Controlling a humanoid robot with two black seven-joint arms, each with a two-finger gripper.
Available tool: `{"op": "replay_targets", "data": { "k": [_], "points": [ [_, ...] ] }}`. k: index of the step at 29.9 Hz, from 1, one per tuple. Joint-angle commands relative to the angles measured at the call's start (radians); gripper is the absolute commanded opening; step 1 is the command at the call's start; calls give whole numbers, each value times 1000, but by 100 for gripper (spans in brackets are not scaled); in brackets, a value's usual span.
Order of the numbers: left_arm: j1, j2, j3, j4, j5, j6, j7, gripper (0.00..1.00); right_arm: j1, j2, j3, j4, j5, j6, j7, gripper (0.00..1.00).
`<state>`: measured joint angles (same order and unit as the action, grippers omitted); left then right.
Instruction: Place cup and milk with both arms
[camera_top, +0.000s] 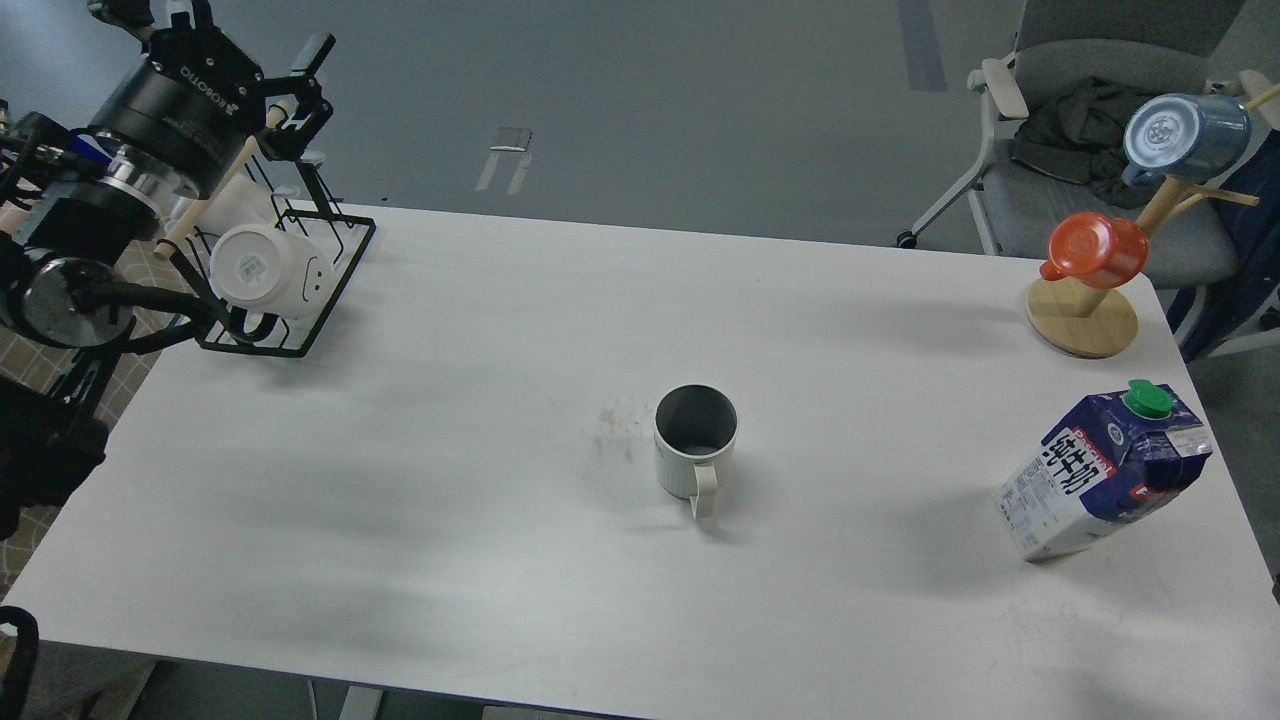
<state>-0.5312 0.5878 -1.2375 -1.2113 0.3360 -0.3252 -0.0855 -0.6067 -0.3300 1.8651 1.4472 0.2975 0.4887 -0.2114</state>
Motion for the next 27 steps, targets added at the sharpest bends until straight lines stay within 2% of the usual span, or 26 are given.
{"op": "replay_targets", "data": {
  "k": [1,5,9,12,27],
  "points": [
    [0,0,0,-8,0,0,9,98,-22,-6,-70,2,40,0,-5,100],
    [0,4,0,-10,0,0,10,98,-13,-6,-150,10,80,0,-23,100],
    [0,10,1,-11,1,0,30,98,13,-3,-178,33,112,0,-39,100],
    [0,12,1,-11,1,-2,49,98,67,-1,-219,45,115,0,-40,100],
    [0,0,15,-19,3,0,62,98,185,86,-296,27,80,0,-36,100]
  ]
}}
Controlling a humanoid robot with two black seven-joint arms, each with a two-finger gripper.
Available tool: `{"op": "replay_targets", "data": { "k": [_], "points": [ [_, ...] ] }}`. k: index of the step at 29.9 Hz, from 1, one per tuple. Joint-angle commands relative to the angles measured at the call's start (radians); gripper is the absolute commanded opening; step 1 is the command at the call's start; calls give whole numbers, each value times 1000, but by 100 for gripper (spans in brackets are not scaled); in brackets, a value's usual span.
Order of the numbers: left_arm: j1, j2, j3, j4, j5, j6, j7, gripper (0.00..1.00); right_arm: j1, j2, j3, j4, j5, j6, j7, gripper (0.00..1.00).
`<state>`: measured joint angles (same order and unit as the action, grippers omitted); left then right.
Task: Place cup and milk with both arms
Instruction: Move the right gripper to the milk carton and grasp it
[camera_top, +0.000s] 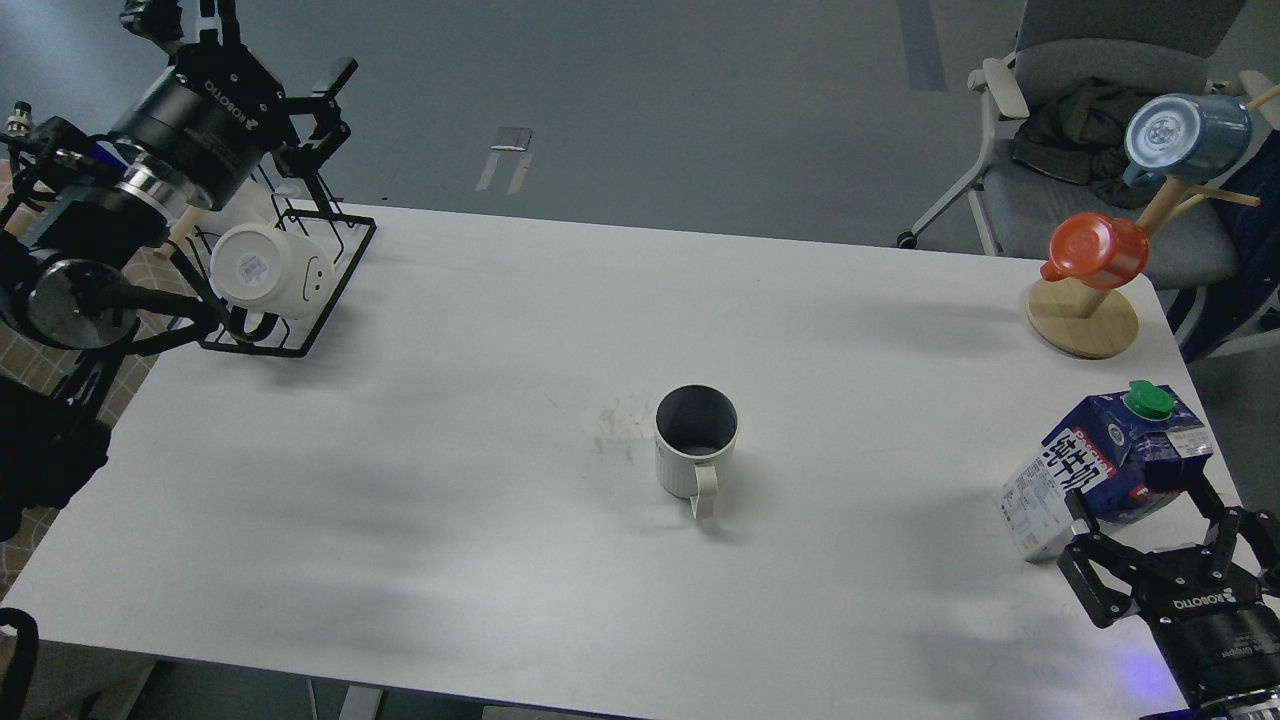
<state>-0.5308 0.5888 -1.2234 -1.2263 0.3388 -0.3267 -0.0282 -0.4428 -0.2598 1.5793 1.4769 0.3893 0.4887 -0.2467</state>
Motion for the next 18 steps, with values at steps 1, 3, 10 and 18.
{"op": "replay_targets", "data": {
  "k": [1,3,10,18],
  "points": [
    [0,-1,1,-4,0,1,8,98,26,20,-10,-3,-13,0,0,100],
    [0,-1,2,-5,0,3,25,98,36,54,-4,-3,-27,0,12,91],
    [0,-1,7,-5,2,5,44,98,42,117,15,-38,-86,0,14,81],
    [-2,-4,8,-5,3,6,59,98,56,123,31,-41,-84,0,14,45]
  ]
}}
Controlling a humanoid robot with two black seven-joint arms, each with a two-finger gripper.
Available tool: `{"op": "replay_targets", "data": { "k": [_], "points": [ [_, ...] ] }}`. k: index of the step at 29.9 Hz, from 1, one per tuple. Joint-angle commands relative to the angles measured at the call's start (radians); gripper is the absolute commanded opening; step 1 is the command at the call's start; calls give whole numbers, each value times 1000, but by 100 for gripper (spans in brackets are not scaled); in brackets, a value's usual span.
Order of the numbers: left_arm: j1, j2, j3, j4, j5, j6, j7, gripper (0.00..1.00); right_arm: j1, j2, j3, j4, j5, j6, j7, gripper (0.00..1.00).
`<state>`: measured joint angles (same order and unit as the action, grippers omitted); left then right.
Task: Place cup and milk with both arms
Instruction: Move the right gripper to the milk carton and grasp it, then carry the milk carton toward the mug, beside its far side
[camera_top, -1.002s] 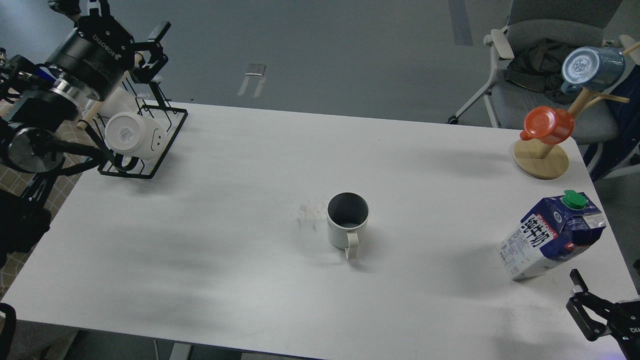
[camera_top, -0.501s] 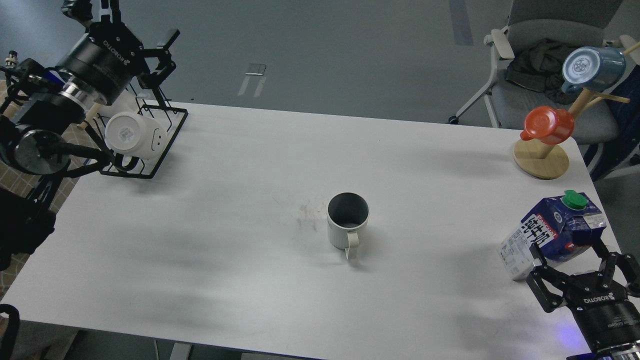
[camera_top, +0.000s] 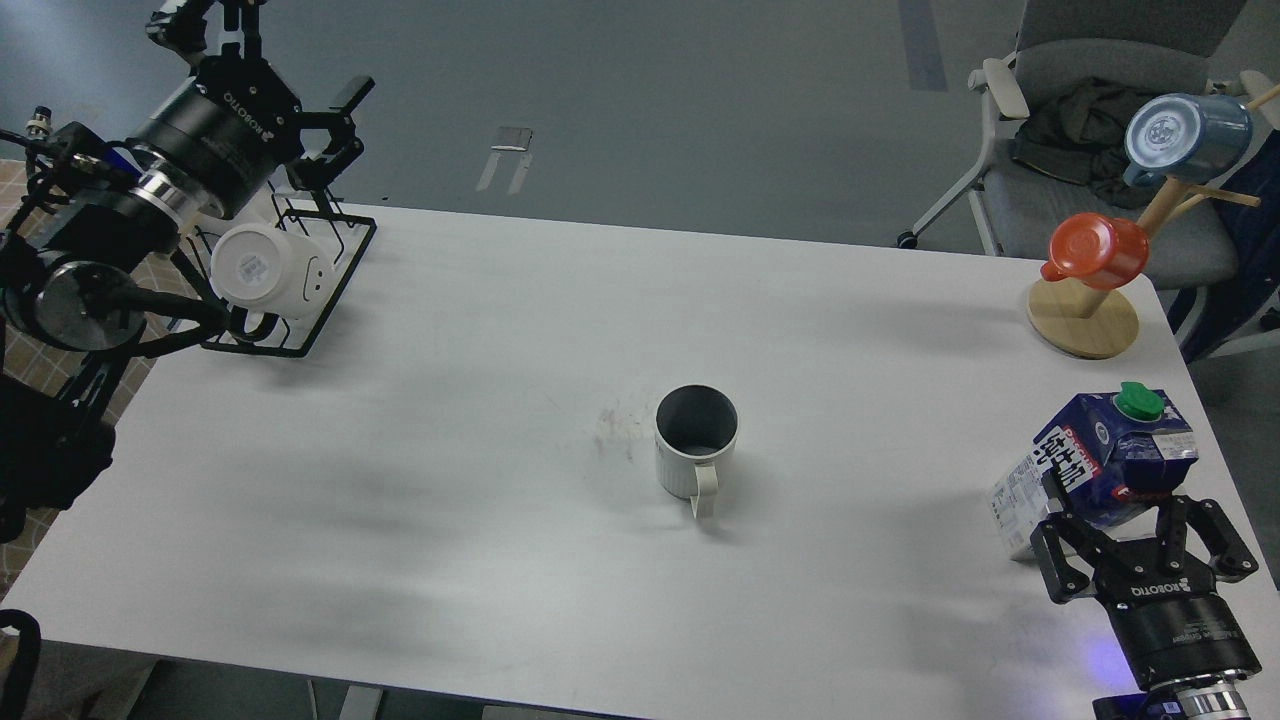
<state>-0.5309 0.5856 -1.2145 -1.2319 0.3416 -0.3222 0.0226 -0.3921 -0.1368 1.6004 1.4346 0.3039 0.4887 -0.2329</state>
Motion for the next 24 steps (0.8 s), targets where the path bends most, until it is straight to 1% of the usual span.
{"op": "replay_targets", "data": {
  "k": [1,3,5,9,13,15,19,23,24],
  "points": [
    [-1,-1,0,0,0,2,8,98,6,0,10,1,1,0,0,45],
    [0,-6,0,0,0,2,10,98,19,0,18,4,4,0,0,33],
    [2,-6,0,0,2,2,10,98,21,0,27,9,8,0,0,26],
    [3,-6,1,0,4,2,11,98,33,2,41,17,12,0,-2,26],
    [5,-12,1,0,8,2,31,98,62,2,39,53,15,0,-11,26],
    [3,-23,1,0,11,2,34,98,75,0,30,63,15,0,-13,26],
    [2,-64,1,0,16,3,42,98,108,0,-43,113,15,0,-17,26],
    [2,-63,1,-1,17,3,65,98,180,9,-91,110,15,0,-17,26],
    [2,-56,1,-3,16,3,71,98,208,29,-114,104,14,0,-20,26]
  ]
}}
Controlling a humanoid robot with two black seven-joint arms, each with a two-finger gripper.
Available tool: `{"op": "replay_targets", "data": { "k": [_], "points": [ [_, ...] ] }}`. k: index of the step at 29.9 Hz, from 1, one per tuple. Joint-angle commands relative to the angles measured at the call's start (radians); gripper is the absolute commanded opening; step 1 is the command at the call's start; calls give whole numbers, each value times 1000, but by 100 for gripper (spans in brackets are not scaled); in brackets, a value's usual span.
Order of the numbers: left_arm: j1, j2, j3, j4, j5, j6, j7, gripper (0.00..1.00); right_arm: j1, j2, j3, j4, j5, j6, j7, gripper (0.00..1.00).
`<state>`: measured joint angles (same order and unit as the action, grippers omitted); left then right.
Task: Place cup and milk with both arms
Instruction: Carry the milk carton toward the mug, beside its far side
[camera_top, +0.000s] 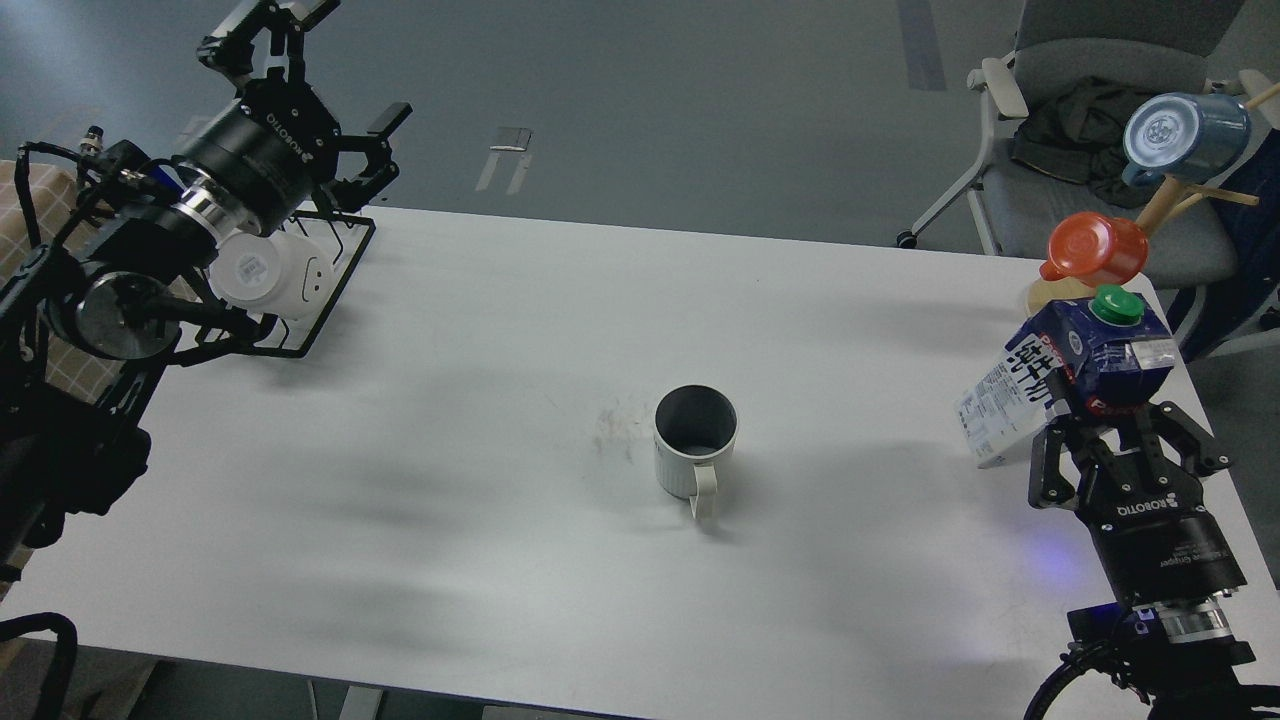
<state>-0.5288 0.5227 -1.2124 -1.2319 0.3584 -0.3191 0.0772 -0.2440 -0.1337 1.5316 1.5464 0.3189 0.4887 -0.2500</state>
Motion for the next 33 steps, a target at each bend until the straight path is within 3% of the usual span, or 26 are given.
{"op": "replay_targets", "data": {
  "k": [1,7,24,33],
  "points": [
    [1,13,1,-9,-1,0,19,98,86,51,-69,-11,-4,0,-8,26],
    [3,23,1,-14,1,0,19,98,114,134,-163,-75,-24,0,-41,27],
    [12,45,1,-21,1,0,21,98,186,134,-232,-247,-47,0,-43,33],
    [13,50,33,-70,1,2,22,98,180,134,-235,-249,-57,0,-43,33]
  ]
}}
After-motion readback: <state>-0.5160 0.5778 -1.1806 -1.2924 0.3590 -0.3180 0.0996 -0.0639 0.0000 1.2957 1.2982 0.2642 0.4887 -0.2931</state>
